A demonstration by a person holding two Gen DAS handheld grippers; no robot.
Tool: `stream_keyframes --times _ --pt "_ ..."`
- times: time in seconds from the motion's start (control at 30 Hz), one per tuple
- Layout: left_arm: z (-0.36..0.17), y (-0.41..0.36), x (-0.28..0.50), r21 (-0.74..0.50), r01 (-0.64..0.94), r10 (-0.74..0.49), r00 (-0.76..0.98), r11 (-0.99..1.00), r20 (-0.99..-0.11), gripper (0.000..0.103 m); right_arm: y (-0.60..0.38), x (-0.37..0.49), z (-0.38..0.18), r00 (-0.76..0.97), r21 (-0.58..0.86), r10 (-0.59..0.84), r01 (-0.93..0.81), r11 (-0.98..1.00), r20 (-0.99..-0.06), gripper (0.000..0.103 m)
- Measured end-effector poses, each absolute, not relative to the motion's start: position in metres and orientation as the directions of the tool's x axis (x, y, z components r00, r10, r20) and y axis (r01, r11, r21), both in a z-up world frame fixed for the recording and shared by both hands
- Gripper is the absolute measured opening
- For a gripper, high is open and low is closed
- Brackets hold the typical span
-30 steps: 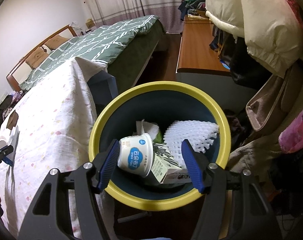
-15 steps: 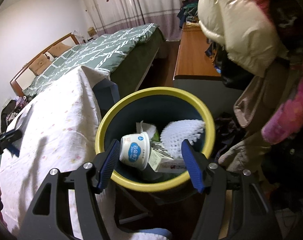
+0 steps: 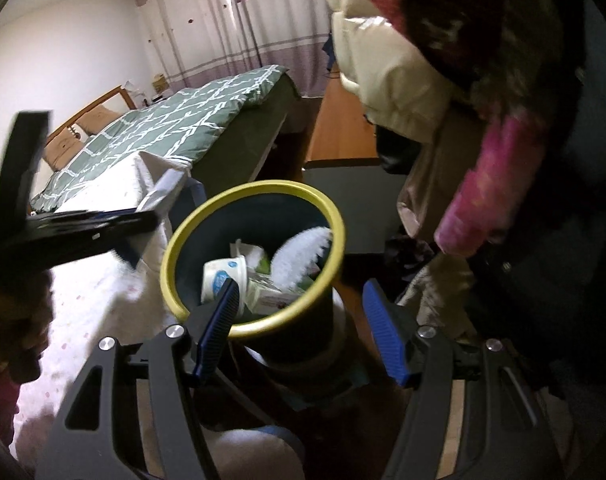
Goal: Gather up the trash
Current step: 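Carry the tube over the yellow bin and open the left gripper, then grasp the brown plastic tray by its rim with the right gripper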
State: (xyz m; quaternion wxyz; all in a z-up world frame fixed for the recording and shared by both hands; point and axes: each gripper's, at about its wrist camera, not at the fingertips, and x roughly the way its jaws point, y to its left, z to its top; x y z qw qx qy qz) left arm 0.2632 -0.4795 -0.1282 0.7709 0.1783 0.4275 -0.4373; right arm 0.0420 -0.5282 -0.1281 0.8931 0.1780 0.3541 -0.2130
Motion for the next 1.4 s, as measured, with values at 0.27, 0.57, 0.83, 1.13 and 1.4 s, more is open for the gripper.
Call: stream_keyframes --times 0.27,0.57,0.83,1.13,1.4 --pt "-0.145 -0.513 0.272 -0.085 0.816 -0.516 0.277 0.572 -0.810 0.078 -0.535 0.031 -0.141 0.640 0.182 -0.247 0.528 0.830 -0.727 0.062" --pt "-0.093 -0.433 0.259 -0.112 0.767 -0.578 0.370 0.632 -0.728 0.094 -0.527 0.037 -0.141 0.648 0.176 -0.239 0.508 0.843 -0.723 0.062" --pt "-0.058 -0.275 0.220 -0.122 0.608 -0.531 0.556 0.784 -0.639 0.098 -0.491 0.071 -0.136 0.667 0.155 -0.173 0.402 0.903 -0.725 0.062" --pt "-0.048 -0.091 0.181 -0.121 0.308 -0.315 0.725 0.944 -0.613 0.098 -0.397 0.144 -0.112 0.702 0.155 0.018 0.133 0.979 -0.712 0.065" --pt "-0.051 0.031 0.148 -0.132 0.088 -0.150 0.791 0.987 -0.593 0.098 -0.272 0.237 -0.088 0.662 0.153 0.207 -0.140 0.978 -0.720 0.065"
